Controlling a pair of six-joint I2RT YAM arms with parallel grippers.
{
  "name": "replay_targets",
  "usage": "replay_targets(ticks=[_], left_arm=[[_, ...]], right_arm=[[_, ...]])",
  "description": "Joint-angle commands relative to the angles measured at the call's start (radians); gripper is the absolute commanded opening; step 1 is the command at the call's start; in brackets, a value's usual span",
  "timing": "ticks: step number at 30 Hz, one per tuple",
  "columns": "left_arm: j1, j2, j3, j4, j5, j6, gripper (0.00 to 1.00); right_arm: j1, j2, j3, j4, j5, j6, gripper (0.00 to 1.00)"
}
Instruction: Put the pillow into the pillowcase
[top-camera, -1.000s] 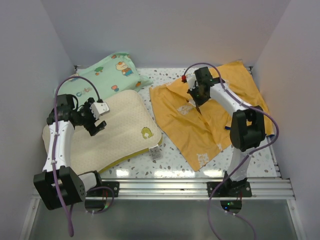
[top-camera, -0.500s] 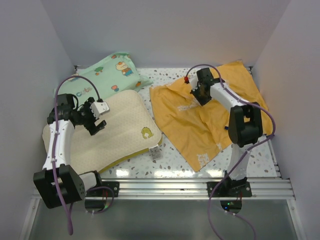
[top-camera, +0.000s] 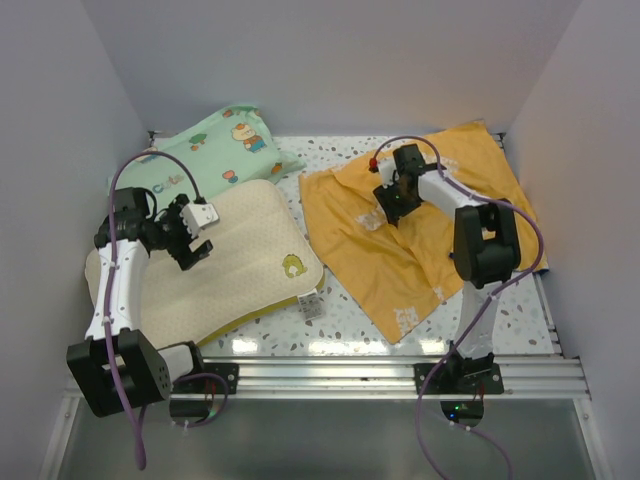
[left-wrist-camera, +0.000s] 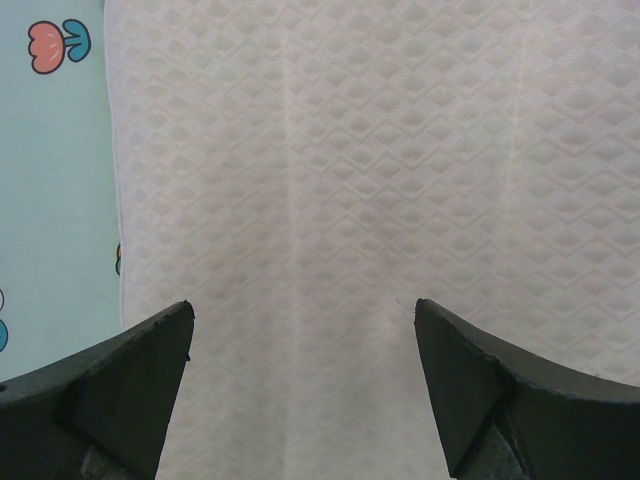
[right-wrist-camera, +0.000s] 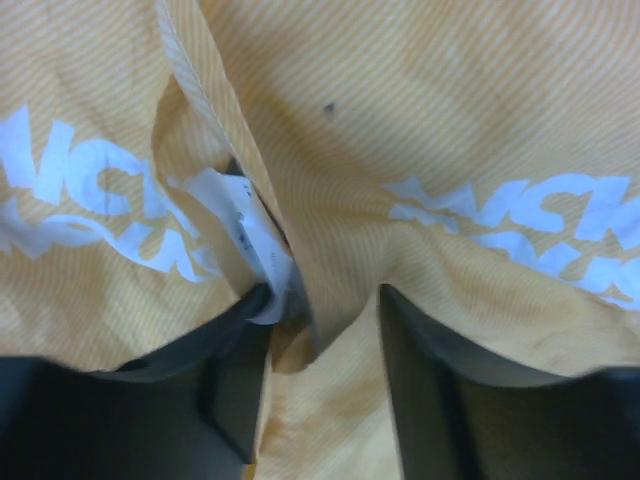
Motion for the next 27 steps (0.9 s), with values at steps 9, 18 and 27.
replay_targets(ticks=[9,18,27], left_arm=[[0.007,0.0,0.012,0.045,0.014,-0.015,0.95],[-0.01,0.011,0.125,-0.035,0.078,-0.051,1.0],[-0.266,0.031,0.059,0.033,-0.13,-0.244,1.0]], right_arm=[[-0.057,-0.002,0.037,-0.019,0.088,-0.064,0.43],[-0.089,-0.094,0.113,-0.049,-0.049,-0.003,0.0],[-0.088,-0.189,0.178,-0.121,-0.117,0.047,0.0]])
